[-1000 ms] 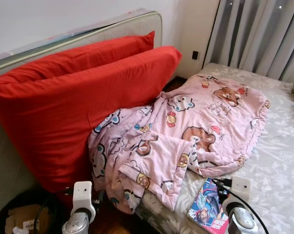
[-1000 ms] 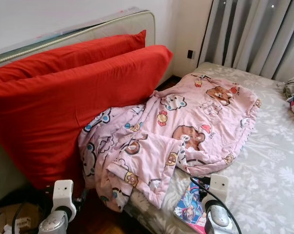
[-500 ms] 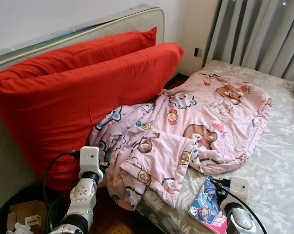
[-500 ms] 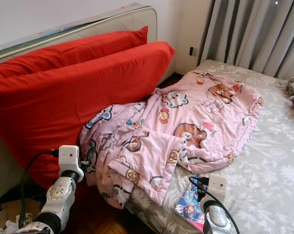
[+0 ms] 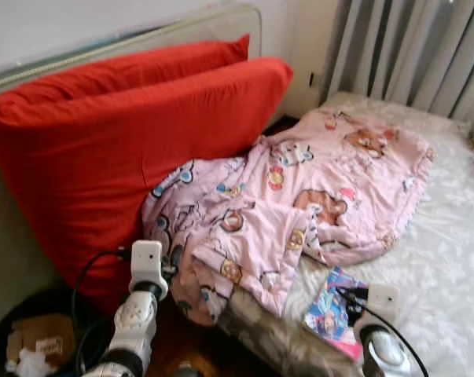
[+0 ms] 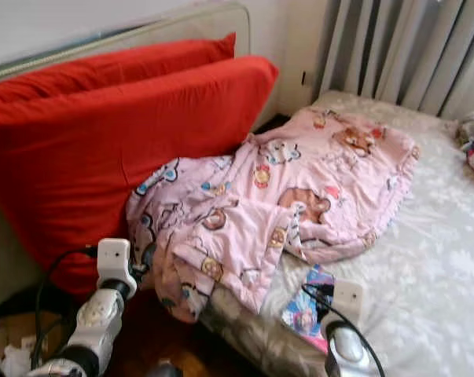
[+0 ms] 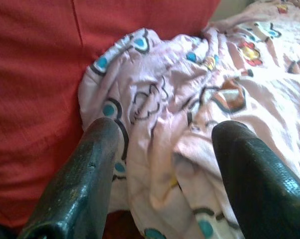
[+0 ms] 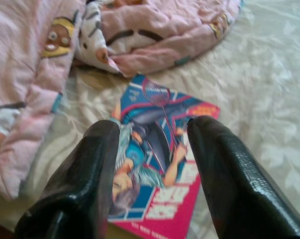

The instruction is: Clean up the room

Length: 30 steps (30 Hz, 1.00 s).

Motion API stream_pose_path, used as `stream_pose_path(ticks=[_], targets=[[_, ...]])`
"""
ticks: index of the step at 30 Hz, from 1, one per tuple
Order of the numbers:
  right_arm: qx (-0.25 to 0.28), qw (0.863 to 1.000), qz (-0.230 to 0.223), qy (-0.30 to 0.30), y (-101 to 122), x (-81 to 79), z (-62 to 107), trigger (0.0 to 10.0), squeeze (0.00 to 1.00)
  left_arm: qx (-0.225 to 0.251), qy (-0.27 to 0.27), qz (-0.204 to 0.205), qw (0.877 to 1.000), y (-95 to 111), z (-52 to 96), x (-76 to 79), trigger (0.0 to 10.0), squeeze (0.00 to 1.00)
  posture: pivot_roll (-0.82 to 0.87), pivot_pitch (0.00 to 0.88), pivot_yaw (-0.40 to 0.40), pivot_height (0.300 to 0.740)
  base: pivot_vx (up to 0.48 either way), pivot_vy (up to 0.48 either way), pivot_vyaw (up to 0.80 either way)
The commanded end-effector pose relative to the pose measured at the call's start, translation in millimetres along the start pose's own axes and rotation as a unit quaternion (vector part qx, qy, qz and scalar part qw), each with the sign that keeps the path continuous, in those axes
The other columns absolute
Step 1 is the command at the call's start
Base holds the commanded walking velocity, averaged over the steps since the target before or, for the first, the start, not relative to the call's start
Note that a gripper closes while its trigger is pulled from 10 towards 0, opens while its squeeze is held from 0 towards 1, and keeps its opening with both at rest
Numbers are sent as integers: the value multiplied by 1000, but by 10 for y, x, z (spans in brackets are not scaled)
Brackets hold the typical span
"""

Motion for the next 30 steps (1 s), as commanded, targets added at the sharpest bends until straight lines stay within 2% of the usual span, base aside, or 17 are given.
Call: stream_pose_path(ticks=[1, 9, 19, 30], targets=[[-1, 1000, 0, 1, -9, -18, 2, 10000, 0, -12, 3, 3, 1000, -51, 13, -18, 10000, 0, 48, 0, 18, 641, 0, 0, 0], [-7, 1000, -1, 8, -23, -34, 1, 10000, 0, -35, 2, 7, 999, -141, 30, -34, 10000, 0, 48, 0, 17, 641, 0, 0, 0], [-13, 999, -5, 36, -51, -168, 9, 10000, 0, -71, 1, 12, 997, -290, 80, -78, 10000, 0, 51, 0, 16, 641, 0, 0, 0], [-13, 999, 1, 41, -50, -177, 8, 10000, 0, -86, -4, 16, 996, -338, 86, -60, 10000, 0, 52, 0, 16, 641, 0, 0, 0]])
Point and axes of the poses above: a point about 5 cm out from each wrist's last joint towards the gripper, its own z axis pointing back from the gripper into the wrist, its own y axis along the axis of the wrist's last joint, x = y × z, the point moved 6 cm from there along -z, pointing out of the wrist towards the gripper, and after that the axes turned 1 degree about z, right-handed, at the moved point
